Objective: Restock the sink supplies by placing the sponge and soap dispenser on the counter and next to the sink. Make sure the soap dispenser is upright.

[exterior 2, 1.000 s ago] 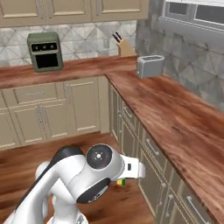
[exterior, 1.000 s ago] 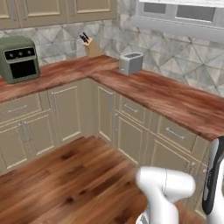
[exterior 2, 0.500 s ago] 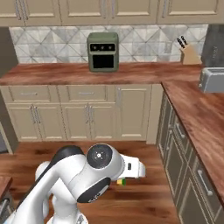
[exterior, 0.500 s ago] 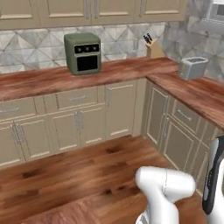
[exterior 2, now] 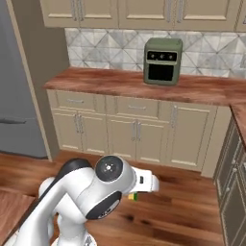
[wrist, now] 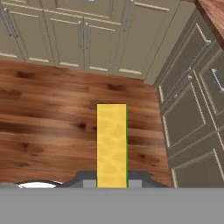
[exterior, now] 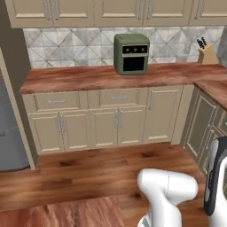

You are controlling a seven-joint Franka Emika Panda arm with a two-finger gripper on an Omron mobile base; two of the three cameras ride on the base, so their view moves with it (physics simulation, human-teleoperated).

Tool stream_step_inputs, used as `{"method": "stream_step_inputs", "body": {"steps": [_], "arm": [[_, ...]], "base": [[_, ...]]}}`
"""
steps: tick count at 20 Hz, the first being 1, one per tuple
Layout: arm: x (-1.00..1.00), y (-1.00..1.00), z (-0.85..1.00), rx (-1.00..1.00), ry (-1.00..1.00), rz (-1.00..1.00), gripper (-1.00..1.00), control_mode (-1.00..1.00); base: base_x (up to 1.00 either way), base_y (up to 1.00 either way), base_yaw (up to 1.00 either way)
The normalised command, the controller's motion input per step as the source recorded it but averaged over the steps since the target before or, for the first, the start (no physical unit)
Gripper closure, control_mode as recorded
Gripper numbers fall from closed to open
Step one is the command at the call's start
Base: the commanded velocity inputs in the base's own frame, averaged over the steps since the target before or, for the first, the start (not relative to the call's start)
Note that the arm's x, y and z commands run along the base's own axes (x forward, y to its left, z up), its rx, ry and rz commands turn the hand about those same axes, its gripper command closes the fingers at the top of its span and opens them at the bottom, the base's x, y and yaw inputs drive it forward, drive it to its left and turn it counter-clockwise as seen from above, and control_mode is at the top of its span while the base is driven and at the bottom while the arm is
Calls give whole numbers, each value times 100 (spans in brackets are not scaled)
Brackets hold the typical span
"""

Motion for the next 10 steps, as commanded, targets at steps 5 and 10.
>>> {"method": "stream_step_inputs", "body": {"steps": [5, 10], "arm": [[0, 0, 0, 0, 0, 0, 100, 100], [0, 0, 0, 0, 0, 0, 100, 100]], "base": [[-87, 55, 55], [-100, 9, 51]]}}
